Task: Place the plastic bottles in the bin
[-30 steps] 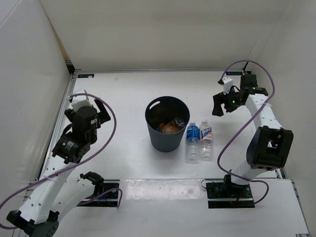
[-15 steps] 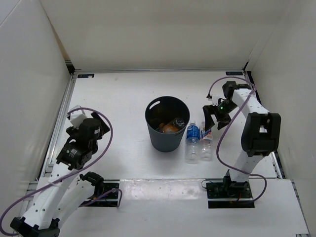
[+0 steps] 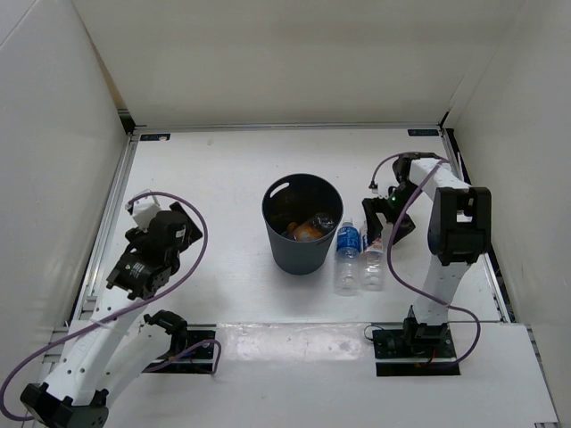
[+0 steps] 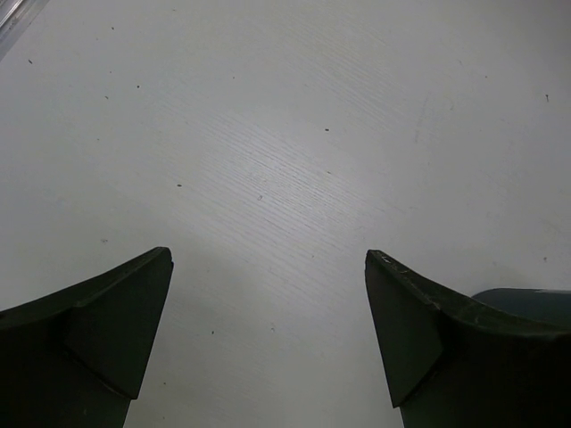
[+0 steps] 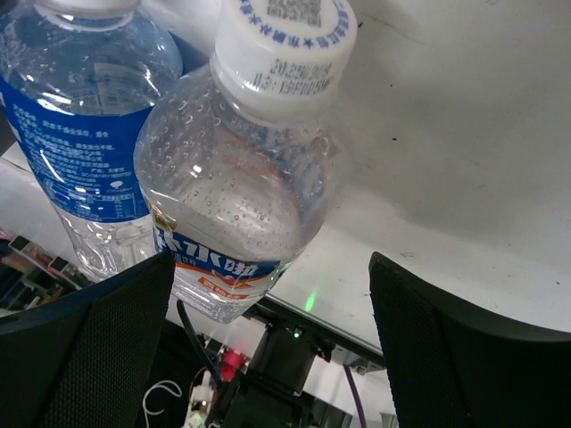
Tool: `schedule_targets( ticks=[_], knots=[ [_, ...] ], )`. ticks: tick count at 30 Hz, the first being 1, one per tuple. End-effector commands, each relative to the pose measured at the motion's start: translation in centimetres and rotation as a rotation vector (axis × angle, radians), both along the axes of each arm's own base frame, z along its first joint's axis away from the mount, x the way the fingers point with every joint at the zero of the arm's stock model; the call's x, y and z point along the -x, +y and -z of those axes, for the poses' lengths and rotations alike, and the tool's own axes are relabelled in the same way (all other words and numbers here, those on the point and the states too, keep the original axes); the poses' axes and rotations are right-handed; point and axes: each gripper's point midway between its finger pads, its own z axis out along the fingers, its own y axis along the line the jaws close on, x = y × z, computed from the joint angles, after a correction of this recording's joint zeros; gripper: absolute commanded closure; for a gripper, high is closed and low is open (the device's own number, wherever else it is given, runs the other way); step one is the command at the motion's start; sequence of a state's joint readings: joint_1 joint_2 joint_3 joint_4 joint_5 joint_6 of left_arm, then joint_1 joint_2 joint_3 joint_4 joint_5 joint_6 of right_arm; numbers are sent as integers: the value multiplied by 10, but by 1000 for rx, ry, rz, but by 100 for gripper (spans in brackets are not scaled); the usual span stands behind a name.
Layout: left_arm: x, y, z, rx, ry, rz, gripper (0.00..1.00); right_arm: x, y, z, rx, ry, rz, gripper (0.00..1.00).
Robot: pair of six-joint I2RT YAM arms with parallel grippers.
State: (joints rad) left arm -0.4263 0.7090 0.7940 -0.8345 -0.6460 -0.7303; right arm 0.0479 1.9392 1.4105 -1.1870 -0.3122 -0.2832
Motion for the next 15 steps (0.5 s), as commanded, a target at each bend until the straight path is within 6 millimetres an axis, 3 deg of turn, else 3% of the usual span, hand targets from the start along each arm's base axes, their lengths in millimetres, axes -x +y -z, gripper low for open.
schedule_targets(
  ticks=[1, 6, 15],
  knots=[
    [4, 1, -8, 26, -12, -10, 1, -5, 3, -5, 31, 9, -10, 10],
    [9, 3, -6, 44, -12, -27, 1, -8, -1, 9, 105, 53, -37, 10],
    [10, 4, -2, 54, -6, -47, 1, -12, -26, 21, 222, 88, -51, 14]
  ],
)
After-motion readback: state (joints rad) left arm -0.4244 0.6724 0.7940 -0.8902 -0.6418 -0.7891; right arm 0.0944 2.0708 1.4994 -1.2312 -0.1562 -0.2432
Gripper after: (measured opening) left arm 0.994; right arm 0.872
